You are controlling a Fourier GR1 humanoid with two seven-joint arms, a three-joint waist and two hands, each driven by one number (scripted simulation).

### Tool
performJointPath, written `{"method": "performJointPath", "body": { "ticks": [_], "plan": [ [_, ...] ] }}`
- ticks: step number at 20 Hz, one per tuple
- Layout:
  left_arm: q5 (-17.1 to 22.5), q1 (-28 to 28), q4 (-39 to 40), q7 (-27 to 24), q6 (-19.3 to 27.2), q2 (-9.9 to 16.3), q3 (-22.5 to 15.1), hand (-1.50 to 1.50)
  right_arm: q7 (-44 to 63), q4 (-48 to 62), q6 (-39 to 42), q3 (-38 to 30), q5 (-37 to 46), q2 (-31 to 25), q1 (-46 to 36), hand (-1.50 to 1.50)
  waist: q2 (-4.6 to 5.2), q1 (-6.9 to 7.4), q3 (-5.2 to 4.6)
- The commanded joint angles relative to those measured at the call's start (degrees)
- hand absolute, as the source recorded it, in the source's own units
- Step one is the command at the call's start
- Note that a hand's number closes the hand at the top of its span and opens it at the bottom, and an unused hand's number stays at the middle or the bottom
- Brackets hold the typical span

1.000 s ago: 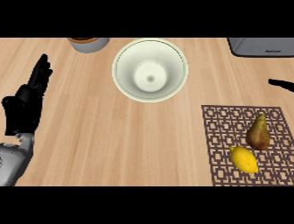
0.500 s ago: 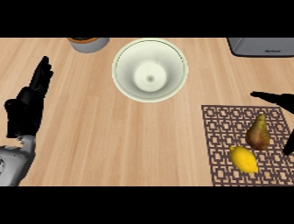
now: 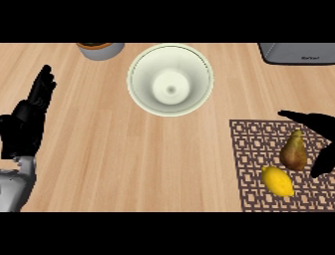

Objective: Pick the pear from the placemat and place it in the bowl

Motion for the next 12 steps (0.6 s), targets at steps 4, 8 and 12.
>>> {"method": "performJointPath", "body": {
  "ticks": [4, 8, 12],
  "plan": [
    [-3.2, 0.9, -1.4, 0.5, -0.9, -3.1, 0.3, 0.00, -5.8, 14.2, -5.6, -1.3, 6.7, 5.1, -5.2, -1.50, 0.12, 0.35, 0.03],
    [-4.7, 1.4, -3.3, 2.3, -1.1, -3.7, 0.7, 0.00, -9.1, 17.6, -6.7, -0.1, 10.8, 4.4, -7.1, 1.50, 0.14, 0.47, 0.04],
    [-3.1, -1.5, -0.9, 3.0, -3.9, -3.5, 3.7, 0.00, -10.3, 13.3, -10.0, -0.8, 12.0, 6.1, -5.1, 1.50, 0.01, -0.07, 0.00]
  ]
}}
